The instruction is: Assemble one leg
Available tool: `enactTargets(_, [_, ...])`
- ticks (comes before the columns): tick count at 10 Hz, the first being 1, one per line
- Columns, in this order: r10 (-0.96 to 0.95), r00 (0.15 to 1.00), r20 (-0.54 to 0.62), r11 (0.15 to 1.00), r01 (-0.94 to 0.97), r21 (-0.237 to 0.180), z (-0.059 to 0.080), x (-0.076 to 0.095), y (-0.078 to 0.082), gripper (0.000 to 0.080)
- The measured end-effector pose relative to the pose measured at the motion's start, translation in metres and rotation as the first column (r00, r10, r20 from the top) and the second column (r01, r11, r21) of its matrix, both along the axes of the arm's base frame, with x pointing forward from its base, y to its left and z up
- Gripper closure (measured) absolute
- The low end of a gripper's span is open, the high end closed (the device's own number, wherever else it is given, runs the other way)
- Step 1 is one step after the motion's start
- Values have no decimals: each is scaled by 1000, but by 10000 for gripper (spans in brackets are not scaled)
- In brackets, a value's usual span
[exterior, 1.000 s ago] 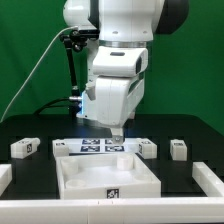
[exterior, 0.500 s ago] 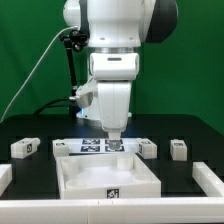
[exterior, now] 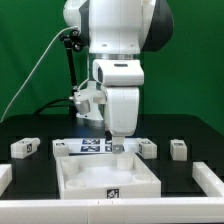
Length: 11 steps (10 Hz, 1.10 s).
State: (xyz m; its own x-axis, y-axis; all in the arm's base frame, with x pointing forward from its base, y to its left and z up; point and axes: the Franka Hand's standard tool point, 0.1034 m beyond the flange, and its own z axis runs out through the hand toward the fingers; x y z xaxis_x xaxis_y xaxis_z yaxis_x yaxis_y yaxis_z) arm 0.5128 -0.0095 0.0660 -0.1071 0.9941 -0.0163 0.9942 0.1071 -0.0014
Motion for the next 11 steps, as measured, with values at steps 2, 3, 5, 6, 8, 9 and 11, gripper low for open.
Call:
enactTargets(2, [20, 1000, 2, 1000, -20, 6, -10, -14, -6, 150])
enactTargets(3, [15, 1000, -19, 1000, -15, 9, -17, -28, -12, 150])
enactTargets(5, [-4, 999, -49, 1000, 4, 13, -28, -42, -21, 150])
enactTargets(6, [-13, 998, -66, 1000, 14, 16, -36, -49, -25, 150])
enactTargets(8, [-25, 995, -95, 999, 27, 22, -51, -56, -29, 150])
enactTargets(9, [-25, 994, -102, 999, 28, 24, -56, -56, -29, 150])
enactTargets(11, [-27, 995, -101, 999, 29, 26, -58, -56, -29, 267])
